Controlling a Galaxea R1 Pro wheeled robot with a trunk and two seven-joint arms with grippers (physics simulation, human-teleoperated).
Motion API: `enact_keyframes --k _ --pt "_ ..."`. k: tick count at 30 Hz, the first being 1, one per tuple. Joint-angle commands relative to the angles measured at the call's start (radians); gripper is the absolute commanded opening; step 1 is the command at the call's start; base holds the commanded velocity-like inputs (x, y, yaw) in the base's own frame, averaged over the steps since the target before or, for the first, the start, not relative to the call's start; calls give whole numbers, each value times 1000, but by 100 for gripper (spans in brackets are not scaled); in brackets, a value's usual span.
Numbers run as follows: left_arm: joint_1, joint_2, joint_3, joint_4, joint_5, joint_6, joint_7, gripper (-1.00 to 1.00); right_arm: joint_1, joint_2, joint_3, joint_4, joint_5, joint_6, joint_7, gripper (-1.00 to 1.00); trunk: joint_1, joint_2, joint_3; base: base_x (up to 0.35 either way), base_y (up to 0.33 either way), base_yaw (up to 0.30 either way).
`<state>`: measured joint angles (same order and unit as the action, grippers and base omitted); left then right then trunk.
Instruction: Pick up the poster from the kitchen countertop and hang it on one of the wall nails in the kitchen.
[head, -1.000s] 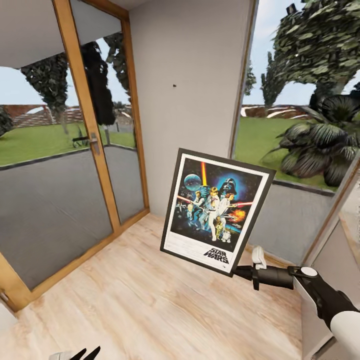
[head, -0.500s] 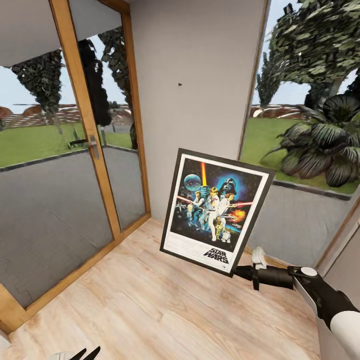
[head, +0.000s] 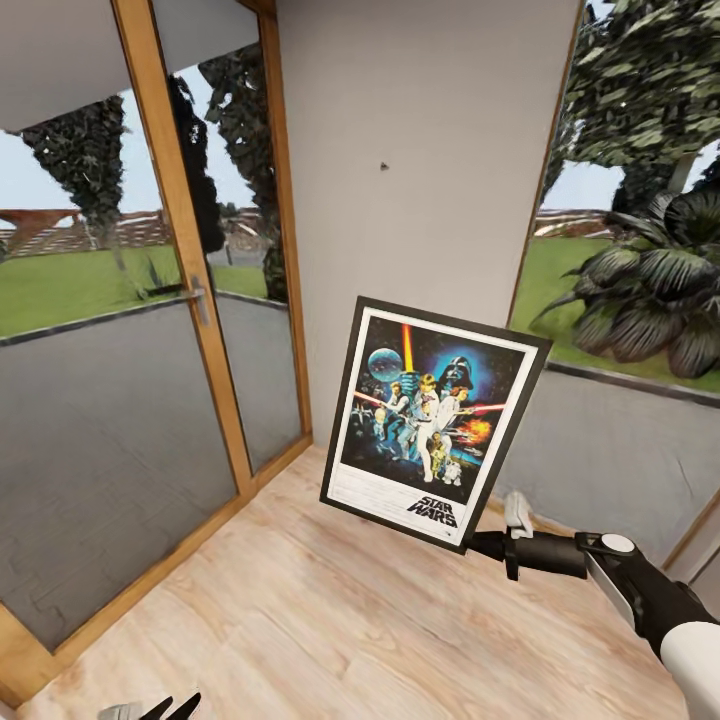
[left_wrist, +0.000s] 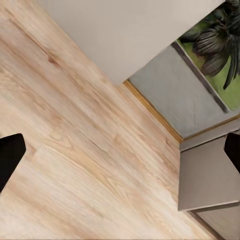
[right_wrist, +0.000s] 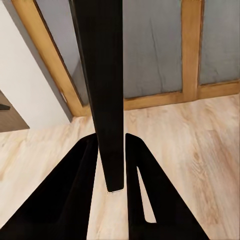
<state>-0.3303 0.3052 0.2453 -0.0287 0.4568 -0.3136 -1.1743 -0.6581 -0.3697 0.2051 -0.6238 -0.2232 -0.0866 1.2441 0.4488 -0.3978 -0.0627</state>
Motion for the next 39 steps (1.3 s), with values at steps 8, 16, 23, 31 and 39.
enact_keyframes --k 8,16,23,31,39 --pt "-1 -1 7 0 -7 -5 -1 100 -2 -1 7 0 -7 -7 0 -100 1 -2 -2 274 253 -2" --pt "-1 -32 -8 -86 -5 69 263 100 -2 -1 8 -1 -4 -7 -1 -100 1 -2 4 84 56 -135" --pt "-1 -60 -10 -184 -11 181 403 100 -2 -1 8 -1 -4 -7 -4 -100 1 -2 12 6 4 -202" --pt "-1 -66 -10 -202 -14 195 348 100 -2 -1 8 -3 -6 -7 -46 -100 1 -2 20 241 28 -181" --pt "-1 -64 -8 -199 -15 197 320 100 -2 -1 10 -5 -7 -7 -44 -100 1 -2 21 310 182 -15"
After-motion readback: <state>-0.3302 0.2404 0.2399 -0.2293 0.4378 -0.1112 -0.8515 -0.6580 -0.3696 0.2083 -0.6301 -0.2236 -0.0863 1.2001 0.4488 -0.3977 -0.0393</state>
